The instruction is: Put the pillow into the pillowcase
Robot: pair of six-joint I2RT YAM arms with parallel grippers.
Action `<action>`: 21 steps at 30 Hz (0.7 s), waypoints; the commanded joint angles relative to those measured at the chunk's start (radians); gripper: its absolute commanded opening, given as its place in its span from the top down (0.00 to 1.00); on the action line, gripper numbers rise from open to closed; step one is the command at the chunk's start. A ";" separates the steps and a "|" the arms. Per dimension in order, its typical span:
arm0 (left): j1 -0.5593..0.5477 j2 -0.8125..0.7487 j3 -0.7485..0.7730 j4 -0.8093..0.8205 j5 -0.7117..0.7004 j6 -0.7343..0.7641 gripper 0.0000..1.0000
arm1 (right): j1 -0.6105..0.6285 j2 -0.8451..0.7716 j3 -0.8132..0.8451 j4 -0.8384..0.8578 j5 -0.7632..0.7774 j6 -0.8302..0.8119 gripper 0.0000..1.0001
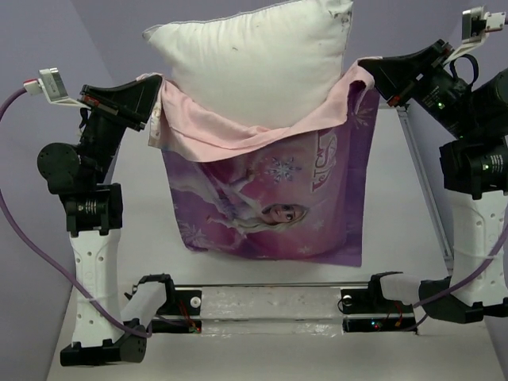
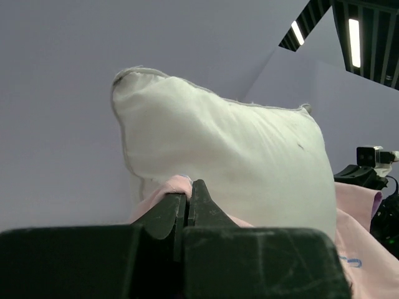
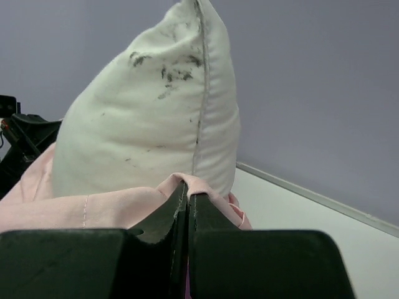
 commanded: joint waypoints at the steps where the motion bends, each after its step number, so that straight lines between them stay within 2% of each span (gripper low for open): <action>1: 0.009 0.049 0.098 0.191 -0.032 -0.026 1.00 | -0.010 0.067 0.147 0.070 0.049 -0.007 1.00; 3: 0.009 0.050 0.213 0.191 -0.059 -0.012 1.00 | -0.010 0.078 0.320 0.041 0.087 -0.042 1.00; 6: 0.009 0.035 0.320 0.187 -0.090 0.031 1.00 | -0.010 0.052 0.407 0.038 0.133 -0.070 1.00; 9: 0.009 -0.026 0.240 0.202 -0.109 0.057 1.00 | -0.010 -0.023 0.259 0.119 0.161 -0.086 1.00; 10: 0.009 -0.045 0.186 0.225 -0.125 0.055 1.00 | -0.010 -0.074 0.090 0.171 0.167 -0.064 1.00; 12: 0.009 -0.037 0.063 0.233 -0.164 0.054 1.00 | -0.010 -0.042 0.044 0.175 0.181 -0.058 1.00; 13: 0.009 -0.008 0.063 0.202 -0.155 0.051 1.00 | -0.010 -0.001 0.065 0.133 0.181 -0.053 1.00; 14: 0.009 0.022 0.073 0.193 -0.120 0.043 1.00 | -0.010 0.082 0.099 0.102 0.176 -0.053 1.00; 17: 0.009 0.105 0.182 0.214 -0.055 -0.009 1.00 | -0.010 0.142 0.276 0.044 0.152 -0.043 1.00; 18: 0.009 0.112 0.310 0.202 -0.056 0.002 1.00 | -0.010 0.145 0.420 0.032 0.162 -0.044 1.00; 21: 0.009 0.116 0.545 0.110 -0.079 0.069 1.00 | -0.010 0.145 0.650 0.012 0.170 -0.056 1.00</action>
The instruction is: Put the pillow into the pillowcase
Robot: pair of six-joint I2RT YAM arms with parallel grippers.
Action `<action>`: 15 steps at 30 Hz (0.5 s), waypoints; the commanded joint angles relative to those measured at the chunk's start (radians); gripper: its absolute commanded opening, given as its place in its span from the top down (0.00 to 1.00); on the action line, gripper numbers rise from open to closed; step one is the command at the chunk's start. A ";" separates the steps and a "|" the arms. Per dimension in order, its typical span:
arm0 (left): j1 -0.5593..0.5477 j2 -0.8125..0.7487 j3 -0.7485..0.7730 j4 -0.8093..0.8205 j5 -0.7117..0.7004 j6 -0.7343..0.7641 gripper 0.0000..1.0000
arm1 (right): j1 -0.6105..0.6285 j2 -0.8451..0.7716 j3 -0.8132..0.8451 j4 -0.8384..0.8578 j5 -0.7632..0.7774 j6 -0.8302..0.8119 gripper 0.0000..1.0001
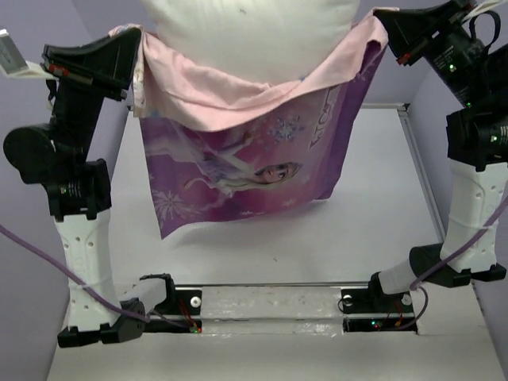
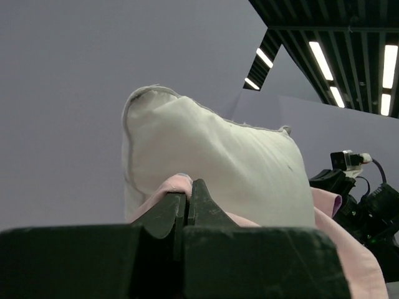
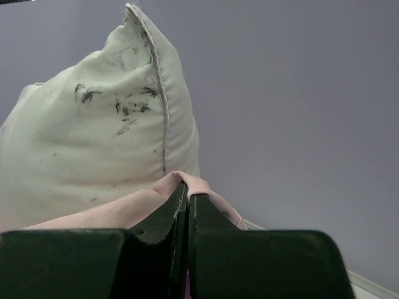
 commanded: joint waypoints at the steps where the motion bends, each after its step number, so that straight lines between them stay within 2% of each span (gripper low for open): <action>1: 0.009 0.013 0.280 0.030 -0.053 0.057 1.00 | -0.016 -0.050 0.260 0.068 0.083 -0.016 1.00; 2: 0.009 0.001 0.269 0.030 -0.047 0.066 1.00 | -0.016 -0.074 0.215 0.082 0.071 -0.008 1.00; 3: 0.009 -0.037 0.163 0.030 -0.036 0.072 1.00 | -0.016 -0.147 0.129 0.122 0.062 -0.008 1.00; 4: 0.009 -0.067 0.068 0.059 -0.039 0.072 1.00 | -0.016 -0.192 -0.157 0.169 0.059 0.009 1.00; 5: 0.009 -0.096 -0.059 0.114 -0.044 0.045 1.00 | -0.016 -0.230 -0.333 0.234 0.056 0.027 1.00; 6: 0.008 -0.142 -0.303 0.166 -0.066 0.019 1.00 | -0.016 -0.249 -0.476 0.310 0.059 0.030 1.00; 7: 0.008 -0.153 -0.386 0.231 -0.079 -0.007 1.00 | -0.016 -0.228 -0.587 0.282 0.088 0.009 1.00; 8: 0.008 -0.130 -0.416 0.236 -0.079 0.000 1.00 | -0.016 -0.219 -0.593 0.254 0.114 -0.012 1.00; 9: 0.008 -0.108 -0.353 0.216 -0.073 0.012 1.00 | -0.016 -0.217 -0.573 0.247 0.134 -0.023 1.00; 10: 0.008 -0.082 -0.279 0.176 -0.050 0.020 1.00 | -0.016 -0.200 -0.409 0.237 0.155 -0.043 1.00; 11: 0.008 -0.024 -0.060 0.141 -0.050 0.031 1.00 | -0.016 -0.173 -0.263 0.163 0.165 -0.057 1.00; 12: 0.006 0.005 0.075 0.101 -0.050 0.066 1.00 | -0.016 -0.127 -0.078 0.107 0.166 -0.068 1.00; 14: 0.006 0.065 0.320 -0.015 -0.048 0.089 1.00 | -0.016 0.053 0.333 0.011 0.166 -0.068 1.00; 15: 0.006 0.102 0.478 -0.043 -0.048 0.107 1.00 | -0.016 0.077 0.574 -0.006 0.165 -0.062 1.00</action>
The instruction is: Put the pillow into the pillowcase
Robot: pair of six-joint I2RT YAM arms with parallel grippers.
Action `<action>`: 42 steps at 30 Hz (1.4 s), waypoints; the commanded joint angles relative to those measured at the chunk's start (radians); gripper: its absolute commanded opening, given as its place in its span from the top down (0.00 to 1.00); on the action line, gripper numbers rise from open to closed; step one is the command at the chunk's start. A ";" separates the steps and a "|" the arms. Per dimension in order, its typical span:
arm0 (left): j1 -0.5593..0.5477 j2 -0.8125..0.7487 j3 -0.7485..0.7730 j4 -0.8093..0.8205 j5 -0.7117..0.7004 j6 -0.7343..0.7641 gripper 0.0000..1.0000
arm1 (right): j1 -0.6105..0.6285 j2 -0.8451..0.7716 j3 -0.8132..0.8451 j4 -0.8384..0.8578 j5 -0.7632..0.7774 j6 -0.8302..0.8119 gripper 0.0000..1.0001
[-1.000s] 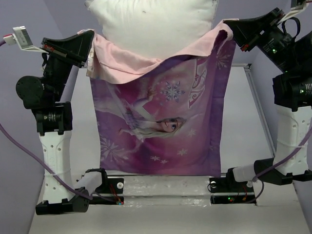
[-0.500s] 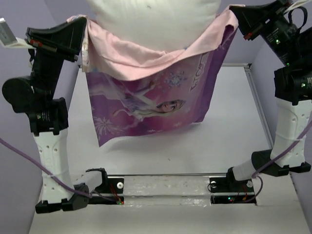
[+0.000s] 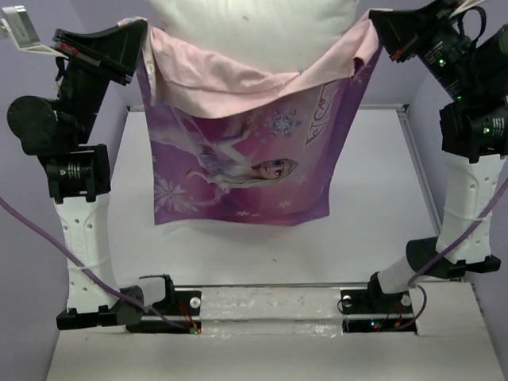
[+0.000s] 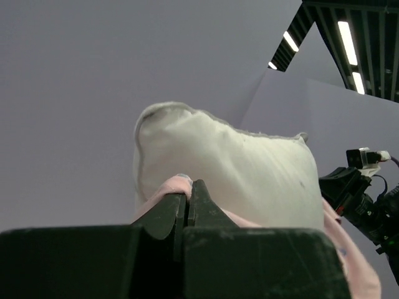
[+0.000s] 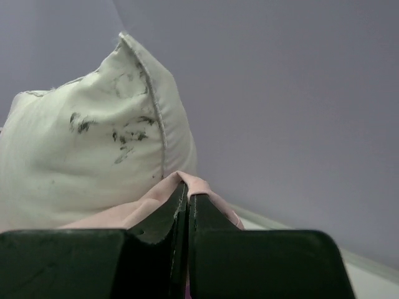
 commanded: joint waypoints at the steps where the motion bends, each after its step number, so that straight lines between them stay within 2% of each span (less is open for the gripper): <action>1: 0.013 0.045 0.497 0.047 -0.077 0.076 1.00 | -0.016 0.057 0.609 0.091 0.110 -0.032 1.00; 2: 0.013 0.006 0.476 0.047 -0.074 0.079 1.00 | -0.016 -0.081 0.492 0.129 0.104 -0.028 1.00; 3: 0.013 -0.028 0.345 0.051 -0.079 0.091 1.00 | -0.016 -0.166 0.106 0.279 0.105 -0.020 1.00; 4: 0.014 -0.068 0.245 0.100 -0.089 0.102 1.00 | -0.016 -0.235 -0.071 0.345 0.113 -0.002 1.00; 5: 0.014 -0.142 0.121 0.152 -0.112 0.091 1.00 | -0.016 -0.271 -0.191 0.366 0.110 0.001 1.00; 6: 0.013 -0.164 -0.070 0.179 -0.120 0.081 1.00 | -0.016 -0.277 -0.273 0.340 0.102 -0.002 1.00; 7: 0.014 -0.178 -0.129 0.192 -0.128 0.081 1.00 | -0.016 -0.271 -0.398 0.340 0.093 -0.002 1.00; 8: 0.014 -0.183 -0.174 0.209 -0.122 0.065 1.00 | -0.016 -0.265 -0.437 0.343 0.091 -0.003 1.00; 9: 0.014 -0.162 -0.183 0.219 -0.114 0.051 1.00 | -0.016 -0.244 -0.442 0.335 0.091 -0.006 1.00; 10: 0.014 -0.112 -0.146 0.199 -0.094 0.051 1.00 | -0.016 -0.233 -0.356 0.317 0.111 -0.020 1.00; 11: 0.013 -0.082 -0.001 0.171 -0.086 0.054 1.00 | -0.016 -0.221 -0.271 0.282 0.117 -0.029 1.00; 13: 0.014 -0.031 0.170 0.124 -0.082 0.067 1.00 | -0.016 -0.141 -0.042 0.218 0.119 -0.044 1.00; 14: 0.013 0.004 0.254 0.078 -0.088 0.073 1.00 | -0.016 -0.107 0.212 0.184 0.117 -0.057 1.00; 15: 0.014 0.015 0.374 0.064 -0.089 0.077 1.00 | -0.016 -0.083 0.308 0.143 0.116 -0.058 1.00; 16: 0.014 0.019 0.407 0.053 -0.091 0.076 1.00 | -0.016 -0.084 0.361 0.141 0.113 -0.060 1.00; 17: 0.014 0.007 0.413 0.052 -0.085 0.077 1.00 | -0.016 -0.108 0.320 0.148 0.111 -0.061 1.00; 19: 0.014 -0.045 0.236 0.067 -0.070 0.087 1.00 | -0.016 -0.195 0.090 0.251 0.105 -0.054 1.00; 20: 0.013 -0.107 0.111 0.114 -0.083 0.081 1.00 | -0.016 -0.282 -0.074 0.316 0.099 -0.013 1.00; 21: 0.013 -0.129 -0.130 0.183 -0.100 0.052 1.00 | -0.016 -0.289 -0.310 0.388 0.093 0.003 1.00; 22: 0.014 -0.128 -0.168 0.230 -0.083 -0.003 1.00 | -0.016 -0.265 -0.323 0.344 0.082 -0.003 1.00; 23: 0.014 -0.105 -0.121 0.172 -0.065 0.014 1.00 | -0.016 -0.227 -0.280 0.284 0.093 -0.020 1.00; 24: 0.013 -0.038 0.086 0.123 -0.048 0.034 1.00 | -0.016 -0.190 -0.149 0.238 0.108 -0.034 1.00; 26: 0.013 0.030 0.324 0.011 -0.072 0.089 1.00 | -0.016 -0.178 0.040 0.230 0.139 -0.066 1.00; 27: 0.013 0.048 0.537 -0.028 -0.079 0.108 1.00 | -0.016 -0.162 0.161 0.181 0.146 -0.078 1.00; 28: 0.013 0.058 0.594 -0.074 -0.065 0.120 1.00 | -0.016 -0.127 0.355 0.155 0.145 -0.090 1.00; 29: 0.014 0.032 0.605 -0.083 -0.047 0.130 1.00 | -0.016 -0.128 0.380 0.139 0.134 -0.091 1.00; 30: 0.014 -0.003 0.477 -0.087 -0.039 0.133 1.00 | -0.016 -0.200 0.333 0.144 0.121 -0.088 1.00; 31: 0.014 -0.054 0.350 -0.032 -0.043 0.137 1.00 | -0.016 -0.261 0.044 0.185 0.095 -0.078 1.00; 32: 0.014 -0.106 0.189 0.025 -0.063 0.139 1.00 | -0.016 -0.323 -0.152 0.258 0.097 -0.042 1.00; 33: 0.014 -0.208 -0.107 0.086 -0.127 0.119 1.00 | -0.016 -0.366 -0.313 0.357 0.117 -0.025 1.00; 34: 0.014 -0.232 -0.192 0.126 -0.140 0.108 1.00 | -0.016 -0.368 -0.412 0.346 0.142 -0.019 1.00; 36: 0.014 -0.203 -0.234 0.104 -0.111 0.107 1.00 | -0.016 -0.336 -0.436 0.291 0.140 -0.029 1.00; 37: 0.014 -0.182 -0.163 0.087 -0.097 0.105 1.00 | -0.016 -0.325 -0.400 0.291 0.142 -0.029 1.00; 38: 0.014 -0.148 -0.094 0.072 -0.089 0.108 1.00 | -0.016 -0.287 -0.235 0.283 0.147 -0.040 1.00; 39: 0.014 -0.130 0.079 0.035 -0.091 0.119 1.00 | -0.016 -0.256 -0.108 0.218 0.145 -0.049 1.00; 42: 0.014 -0.105 0.313 0.016 -0.054 0.119 1.00 | -0.016 -0.118 0.361 0.075 0.122 -0.075 1.00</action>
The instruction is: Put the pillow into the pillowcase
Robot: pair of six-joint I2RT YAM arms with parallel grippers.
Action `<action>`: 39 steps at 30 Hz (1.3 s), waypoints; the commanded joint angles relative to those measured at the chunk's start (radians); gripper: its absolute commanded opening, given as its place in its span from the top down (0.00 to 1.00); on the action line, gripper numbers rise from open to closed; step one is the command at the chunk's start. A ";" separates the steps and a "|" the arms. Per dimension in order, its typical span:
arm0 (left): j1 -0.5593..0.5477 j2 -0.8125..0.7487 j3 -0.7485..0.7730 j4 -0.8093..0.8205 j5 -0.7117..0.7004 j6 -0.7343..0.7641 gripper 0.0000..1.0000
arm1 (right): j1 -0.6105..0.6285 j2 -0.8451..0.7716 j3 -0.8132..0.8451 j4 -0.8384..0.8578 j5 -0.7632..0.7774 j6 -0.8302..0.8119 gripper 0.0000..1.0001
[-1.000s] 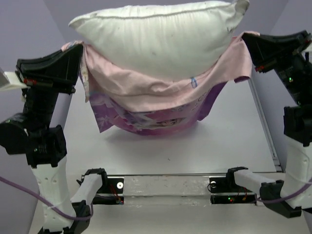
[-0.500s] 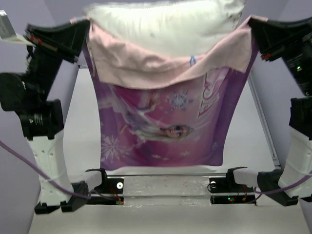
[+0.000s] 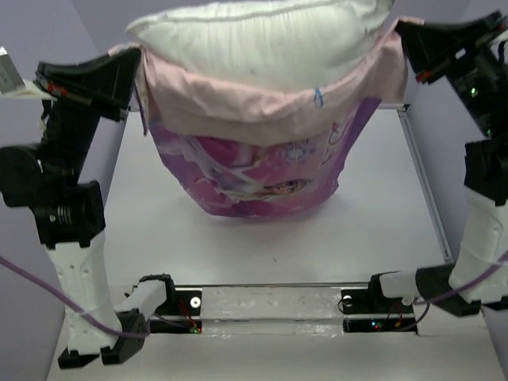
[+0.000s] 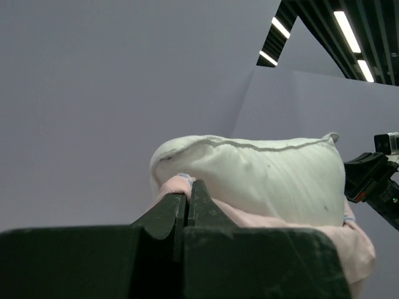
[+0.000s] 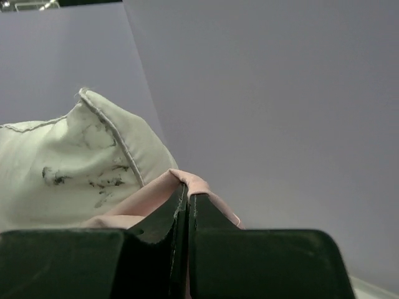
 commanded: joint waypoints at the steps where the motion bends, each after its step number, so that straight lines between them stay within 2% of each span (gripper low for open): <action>1: 0.009 0.011 0.243 0.135 -0.045 0.022 1.00 | -0.010 0.068 0.433 0.030 0.046 -0.045 1.00; 2: 0.011 -0.021 0.142 0.185 -0.049 0.008 1.00 | -0.010 0.027 0.312 0.051 0.033 -0.041 1.00; 3: 0.011 -0.081 -0.098 0.242 -0.076 -0.004 1.00 | -0.010 -0.105 -0.102 0.255 0.027 0.000 1.00; 4: 0.011 -0.071 -0.197 0.302 -0.107 -0.027 1.00 | -0.010 -0.137 -0.250 0.330 0.051 0.031 1.00; 5: 0.011 -0.071 -0.198 0.261 -0.107 -0.015 1.00 | -0.010 -0.137 -0.294 0.330 0.062 0.026 1.00; 6: 0.011 -0.019 -0.147 0.238 -0.092 -0.007 1.00 | -0.010 -0.074 -0.213 0.229 0.056 0.015 1.00; 9: 0.011 0.067 0.079 0.191 -0.080 0.006 1.00 | -0.010 -0.012 0.058 0.160 0.076 -0.022 1.00; 10: 0.011 0.095 0.311 0.148 -0.090 0.023 1.00 | -0.010 0.067 0.365 0.119 0.101 -0.034 1.00; 11: 0.011 0.116 0.417 0.099 -0.088 0.028 1.00 | -0.010 0.109 0.511 0.084 0.101 -0.047 1.00; 12: 0.011 0.147 0.531 0.083 -0.083 0.030 1.00 | -0.010 0.137 0.602 0.056 0.096 -0.044 1.00; 13: 0.011 0.141 0.524 0.077 -0.074 0.028 1.00 | -0.010 0.102 0.616 0.060 0.084 -0.041 1.00; 15: 0.012 0.057 0.377 0.098 -0.080 0.039 1.00 | -0.010 -0.031 0.191 0.121 0.036 -0.012 1.00; 16: 0.011 -0.007 0.109 0.211 -0.116 0.019 1.00 | -0.010 -0.147 -0.188 0.308 0.048 0.031 1.00; 17: 0.012 -0.008 -0.003 0.244 -0.117 -0.007 1.00 | -0.010 -0.150 -0.250 0.359 0.062 0.038 1.00; 18: 0.012 0.015 -0.036 0.230 -0.101 -0.018 1.00 | -0.010 -0.119 -0.223 0.273 0.065 0.032 1.00; 19: 0.012 0.047 0.053 0.182 -0.077 -0.019 1.00 | -0.010 -0.078 -0.153 0.214 0.053 0.016 1.00; 20: 0.012 0.110 0.148 0.158 -0.049 -0.021 1.00 | -0.010 -0.012 0.038 0.189 0.041 0.016 1.00; 21: 0.012 0.144 0.398 0.117 -0.063 0.015 1.00 | -0.010 0.017 0.157 0.159 0.042 0.013 1.00; 22: 0.012 0.179 0.528 0.021 -0.077 0.029 1.00 | -0.010 0.049 0.290 0.131 0.061 0.009 1.00; 24: 0.012 0.237 0.705 -0.026 -0.074 0.034 1.00 | -0.010 0.106 0.504 0.091 0.079 -0.016 1.00; 25: 0.011 0.224 0.676 -0.030 -0.068 0.037 1.00 | -0.010 0.097 0.495 0.091 0.087 -0.022 1.00; 26: 0.012 0.160 0.466 -0.026 -0.063 0.054 1.00 | -0.010 0.020 0.403 0.123 0.093 -0.025 1.00; 27: 0.012 0.115 0.294 0.005 -0.077 0.060 1.00 | -0.010 -0.033 0.080 0.176 0.087 -0.013 1.00; 28: 0.012 0.062 0.119 0.181 -0.097 0.045 1.00 | -0.010 -0.076 -0.094 0.259 0.067 0.011 1.00; 29: 0.012 0.011 -0.029 0.254 -0.103 -0.032 1.00 | -0.010 -0.091 -0.194 0.304 0.061 0.036 1.00; 30: 0.012 0.023 -0.052 0.250 -0.092 -0.027 1.00 | -0.010 -0.079 -0.213 0.245 0.061 0.027 1.00; 32: 0.012 0.073 0.089 0.165 -0.069 -0.007 1.00 | -0.010 -0.027 -0.056 0.197 0.078 -0.007 1.00; 33: 0.012 0.119 0.294 0.136 -0.080 0.016 1.00 | -0.010 -0.009 0.048 0.165 0.082 -0.016 1.00; 34: 0.012 0.145 0.398 0.070 -0.089 0.031 1.00 | -0.010 0.057 0.181 0.131 0.091 -0.025 1.00; 35: 0.012 0.167 0.483 0.051 -0.084 0.036 1.00 | -0.010 0.092 0.454 0.097 0.090 -0.037 1.00; 36: 0.012 0.179 0.528 0.040 -0.083 0.040 1.00 | -0.010 0.112 0.536 0.053 0.088 -0.040 1.00; 37: 0.012 0.163 0.484 0.039 -0.084 0.045 1.00 | -0.010 0.110 0.537 0.051 0.082 -0.041 1.00; 38: 0.012 0.138 0.399 0.058 -0.091 0.050 1.00 | -0.010 0.027 0.458 0.066 0.060 -0.025 1.00; 39: 0.012 0.064 0.143 0.106 -0.106 0.047 1.00 | -0.010 -0.031 0.126 0.206 0.044 -0.005 1.00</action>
